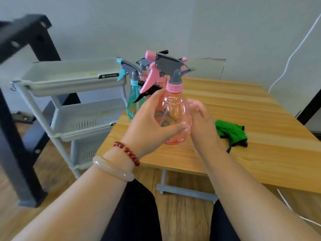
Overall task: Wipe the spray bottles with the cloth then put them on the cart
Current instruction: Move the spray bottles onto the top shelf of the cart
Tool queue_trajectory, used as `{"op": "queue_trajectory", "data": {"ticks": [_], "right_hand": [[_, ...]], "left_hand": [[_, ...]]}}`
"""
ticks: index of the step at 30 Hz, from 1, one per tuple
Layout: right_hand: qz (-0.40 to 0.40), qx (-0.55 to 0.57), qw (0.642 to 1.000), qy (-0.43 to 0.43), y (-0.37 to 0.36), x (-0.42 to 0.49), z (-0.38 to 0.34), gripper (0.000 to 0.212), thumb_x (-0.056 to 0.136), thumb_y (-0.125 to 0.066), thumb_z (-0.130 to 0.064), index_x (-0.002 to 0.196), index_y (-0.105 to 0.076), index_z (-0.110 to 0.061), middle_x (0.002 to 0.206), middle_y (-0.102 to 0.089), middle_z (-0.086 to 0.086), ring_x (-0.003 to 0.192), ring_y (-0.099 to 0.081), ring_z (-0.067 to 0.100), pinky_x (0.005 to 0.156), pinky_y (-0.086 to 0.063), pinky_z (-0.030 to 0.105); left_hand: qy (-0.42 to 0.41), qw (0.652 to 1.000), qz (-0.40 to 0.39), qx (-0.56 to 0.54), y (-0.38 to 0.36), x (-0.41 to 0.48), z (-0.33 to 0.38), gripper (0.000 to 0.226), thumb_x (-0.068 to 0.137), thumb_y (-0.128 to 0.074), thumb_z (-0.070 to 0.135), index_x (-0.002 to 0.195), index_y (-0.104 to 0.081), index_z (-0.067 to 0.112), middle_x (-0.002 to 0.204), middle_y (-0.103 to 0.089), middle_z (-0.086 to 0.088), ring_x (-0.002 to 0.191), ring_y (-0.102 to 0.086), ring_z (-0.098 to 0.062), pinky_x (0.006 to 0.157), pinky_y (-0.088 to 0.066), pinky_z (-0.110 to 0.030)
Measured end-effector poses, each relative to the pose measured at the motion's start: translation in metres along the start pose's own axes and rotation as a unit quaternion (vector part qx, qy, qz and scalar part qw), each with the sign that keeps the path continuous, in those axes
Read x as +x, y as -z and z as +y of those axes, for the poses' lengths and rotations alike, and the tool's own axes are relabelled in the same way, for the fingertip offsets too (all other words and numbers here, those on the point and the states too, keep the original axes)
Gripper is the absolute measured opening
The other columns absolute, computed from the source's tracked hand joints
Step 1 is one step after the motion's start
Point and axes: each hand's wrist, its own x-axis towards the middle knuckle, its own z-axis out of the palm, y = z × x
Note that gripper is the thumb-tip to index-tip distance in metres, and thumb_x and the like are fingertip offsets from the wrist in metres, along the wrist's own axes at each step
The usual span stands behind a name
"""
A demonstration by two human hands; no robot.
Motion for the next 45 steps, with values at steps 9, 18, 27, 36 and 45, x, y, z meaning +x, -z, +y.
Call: {"op": "queue_trajectory", "data": {"ticks": [9,18,27,36,45], "right_hand": [[-0.114,-0.143,0.983,0.031,-0.046,0.005,0.001,0.062,0.082,-0.077,-0.035,0.136,-0.048,-0.024,0.120,-0.049,-0.017,0.114,-0.044,0.001,0.093,-0.037,0.010],[0.007,-0.204,0.973,0.106,-0.084,0.026,0.018,0.025,0.087,-0.071,-0.027,0.107,-0.055,-0.025,0.102,-0.057,-0.009,0.099,-0.054,0.012,0.080,-0.039,0.025],[0.069,-0.196,0.964,0.167,-0.112,0.039,0.036,0.020,0.091,-0.067,-0.022,0.102,-0.052,-0.029,0.092,-0.049,-0.024,0.095,-0.048,0.010,0.078,-0.036,0.021],[0.098,-0.164,0.966,0.177,-0.126,0.044,0.040,0.027,0.085,-0.073,-0.024,0.103,-0.053,-0.028,0.097,-0.057,-0.012,0.095,-0.053,0.010,0.080,-0.040,0.023],[0.134,-0.179,0.956,0.189,-0.139,0.052,0.047,0.021,0.085,-0.063,-0.032,0.099,-0.053,-0.020,0.090,-0.055,-0.007,0.085,-0.049,0.009,0.074,-0.041,0.029]], "left_hand": [[0.061,0.994,0.092,0.005,0.066,-0.015,-0.009,0.082,0.060,-0.082,0.057,0.131,-0.041,0.049,0.122,-0.057,0.021,0.104,-0.064,-0.016,0.086,-0.058,-0.041],[0.094,0.987,0.124,0.024,0.101,0.002,-0.036,0.081,0.071,-0.083,0.041,0.139,-0.039,0.043,0.125,-0.057,0.020,0.111,-0.060,-0.006,0.093,-0.056,-0.038],[0.115,0.983,0.140,0.017,0.128,0.030,-0.073,0.076,0.074,-0.084,0.030,0.136,-0.041,0.042,0.126,-0.057,0.020,0.113,-0.061,-0.008,0.097,-0.054,-0.040],[0.136,0.978,0.157,0.022,0.166,0.062,-0.109,0.086,0.075,-0.084,0.030,0.147,-0.037,0.034,0.131,-0.057,0.010,0.118,-0.058,-0.013,0.099,-0.052,-0.042],[0.122,0.972,0.201,0.016,0.211,0.132,-0.131,0.077,0.078,-0.083,0.028,0.142,-0.041,0.028,0.129,-0.057,0.007,0.120,-0.055,-0.016,0.102,-0.049,-0.043]]}}
